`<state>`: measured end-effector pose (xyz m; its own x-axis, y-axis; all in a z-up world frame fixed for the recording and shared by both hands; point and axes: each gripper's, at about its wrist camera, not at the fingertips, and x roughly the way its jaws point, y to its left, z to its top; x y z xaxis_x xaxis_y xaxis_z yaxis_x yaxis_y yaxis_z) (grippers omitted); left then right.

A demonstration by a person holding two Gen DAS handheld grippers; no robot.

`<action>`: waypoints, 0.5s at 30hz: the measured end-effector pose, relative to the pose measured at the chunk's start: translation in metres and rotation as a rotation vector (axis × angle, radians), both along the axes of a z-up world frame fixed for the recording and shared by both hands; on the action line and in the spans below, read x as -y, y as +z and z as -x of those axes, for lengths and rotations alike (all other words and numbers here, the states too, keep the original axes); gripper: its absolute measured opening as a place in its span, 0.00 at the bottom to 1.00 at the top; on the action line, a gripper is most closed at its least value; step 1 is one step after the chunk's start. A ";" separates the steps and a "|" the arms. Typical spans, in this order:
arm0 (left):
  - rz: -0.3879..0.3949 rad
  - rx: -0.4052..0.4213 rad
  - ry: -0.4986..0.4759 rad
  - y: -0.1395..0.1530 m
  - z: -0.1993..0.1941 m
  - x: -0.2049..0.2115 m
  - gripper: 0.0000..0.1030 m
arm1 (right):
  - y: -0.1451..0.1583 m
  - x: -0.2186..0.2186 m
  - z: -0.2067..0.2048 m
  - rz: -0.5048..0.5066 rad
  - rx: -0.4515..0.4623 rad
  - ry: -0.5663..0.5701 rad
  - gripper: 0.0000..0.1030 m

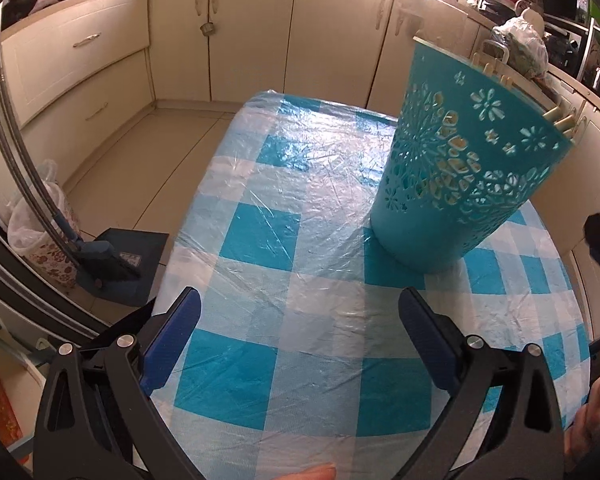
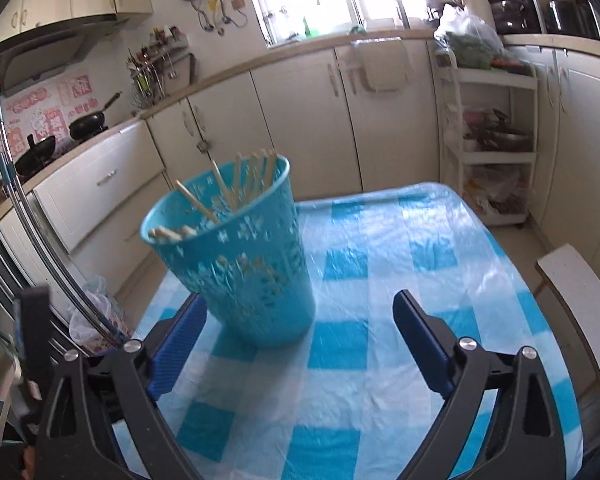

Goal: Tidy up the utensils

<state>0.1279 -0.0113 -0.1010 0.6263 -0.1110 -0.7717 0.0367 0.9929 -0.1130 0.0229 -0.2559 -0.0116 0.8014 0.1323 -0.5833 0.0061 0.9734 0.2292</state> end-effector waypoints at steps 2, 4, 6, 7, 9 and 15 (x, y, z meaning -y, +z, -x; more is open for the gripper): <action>-0.007 0.020 -0.005 0.012 0.008 0.002 0.93 | -0.001 0.000 0.004 -0.008 -0.020 0.003 0.91; -0.015 0.033 -0.008 0.023 0.014 0.005 0.93 | 0.001 -0.001 0.011 -0.004 -0.027 0.001 0.92; -0.013 0.047 -0.013 0.034 0.023 0.008 0.93 | 0.005 -0.003 0.017 -0.008 -0.031 0.004 0.93; -0.012 0.054 -0.014 0.039 0.027 0.009 0.93 | 0.006 -0.004 0.021 -0.009 -0.031 0.004 0.93; -0.012 0.062 -0.011 0.048 0.035 0.010 0.93 | 0.010 -0.004 0.028 -0.006 -0.032 0.000 0.93; -0.032 0.067 0.005 0.072 0.058 0.006 0.93 | 0.023 -0.005 0.047 -0.021 -0.057 -0.018 0.93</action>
